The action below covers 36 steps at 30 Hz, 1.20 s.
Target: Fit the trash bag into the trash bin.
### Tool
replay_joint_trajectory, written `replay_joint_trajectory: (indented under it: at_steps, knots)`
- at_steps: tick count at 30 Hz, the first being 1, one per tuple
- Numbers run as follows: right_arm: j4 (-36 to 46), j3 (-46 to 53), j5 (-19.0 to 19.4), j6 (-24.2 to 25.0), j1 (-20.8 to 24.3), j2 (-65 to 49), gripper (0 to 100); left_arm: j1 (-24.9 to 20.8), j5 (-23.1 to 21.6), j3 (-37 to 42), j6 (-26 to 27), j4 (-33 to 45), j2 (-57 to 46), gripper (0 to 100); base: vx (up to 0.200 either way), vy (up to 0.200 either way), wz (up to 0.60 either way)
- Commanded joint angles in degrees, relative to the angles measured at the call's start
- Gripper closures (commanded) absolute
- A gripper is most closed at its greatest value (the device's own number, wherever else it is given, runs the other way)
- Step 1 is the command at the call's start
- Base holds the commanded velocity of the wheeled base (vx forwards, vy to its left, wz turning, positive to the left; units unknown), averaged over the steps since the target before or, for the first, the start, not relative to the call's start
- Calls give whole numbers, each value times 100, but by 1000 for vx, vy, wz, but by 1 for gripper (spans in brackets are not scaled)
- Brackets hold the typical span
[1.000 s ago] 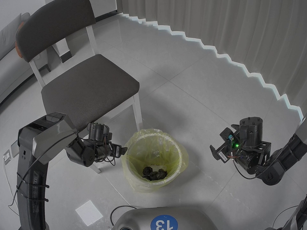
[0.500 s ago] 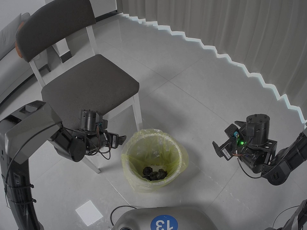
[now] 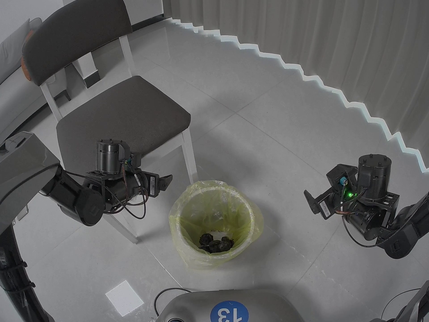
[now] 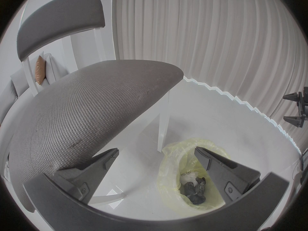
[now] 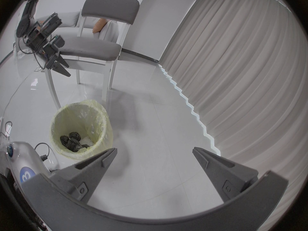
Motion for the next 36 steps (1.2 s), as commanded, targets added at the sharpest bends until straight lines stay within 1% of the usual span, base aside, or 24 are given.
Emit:
replay_joint_trajectory:
  at_steps: [1, 9, 15, 18, 22, 25, 28, 32, 34, 36]
  knots:
    - [-7, 47, -1, 68, -19, -145, 0, -24, 123, 185, 20, -227, -192, 0, 0, 0, 0]
    - [2, 47, 8, 85, -54, -127, 0, 11, 123, 193, 37, -315, -174, 0, 0, 0, 0]
    - [19, 65, 8, 76, -81, -119, 0, 20, 114, 246, -24, -323, 116, 0, 0, 0, 0]
    - [19, 135, 8, 76, -72, -110, 0, -59, 105, 255, -16, -367, 459, 0, 0, 0, 0]
    - [19, 293, 8, 76, -37, -136, 0, -367, 114, 264, -16, -657, 802, 0, 0, 0, 0]
    - [10, 364, 8, 76, -37, -154, 0, -543, 114, 202, -16, -728, 1004, 0, 0, 0, 0]
    - [2, 381, 8, 76, -37, -136, 0, -613, 123, -53, -7, -736, 1338, 0, 0, 0, 0]
    - [-7, 425, 17, 76, -28, -127, 0, -578, 140, -448, -7, -736, 1795, 0, 0, 0, 0]
    - [-16, 531, 25, 76, -28, -136, 0, -446, 131, -888, -33, -710, 2102, 0, 0, 0, 0]
    - [-25, 592, 34, 76, -28, -145, 0, -332, 123, -1125, -33, -640, 2199, 0, 0, 0, 0]
